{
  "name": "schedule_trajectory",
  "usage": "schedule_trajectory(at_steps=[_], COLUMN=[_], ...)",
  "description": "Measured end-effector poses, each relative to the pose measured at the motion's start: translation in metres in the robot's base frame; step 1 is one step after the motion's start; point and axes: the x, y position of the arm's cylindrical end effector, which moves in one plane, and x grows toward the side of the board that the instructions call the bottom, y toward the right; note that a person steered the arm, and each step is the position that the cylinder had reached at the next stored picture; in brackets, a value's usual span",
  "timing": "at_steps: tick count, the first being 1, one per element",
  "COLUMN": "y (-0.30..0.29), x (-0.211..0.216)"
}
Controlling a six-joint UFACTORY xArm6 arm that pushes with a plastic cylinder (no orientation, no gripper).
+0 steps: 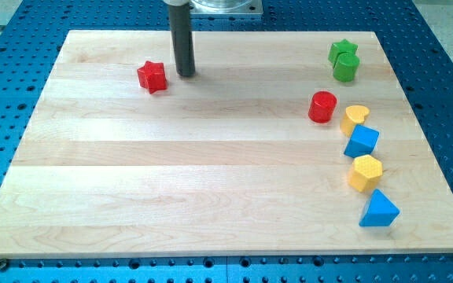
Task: Keep red star on top left corner of the board
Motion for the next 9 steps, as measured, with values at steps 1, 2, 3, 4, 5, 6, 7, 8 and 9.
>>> schedule_trajectory(at_steps=[1,2,3,4,5,6,7,8,9], y=[-0.056,-0.12,-0.102,-0.091,-0.066,-0.091,-0.149,-0.079,-0.078], x=[0.039,-0.004,0.004,0.036,0.01,-0.034,-0.065,-0.057,-0.088])
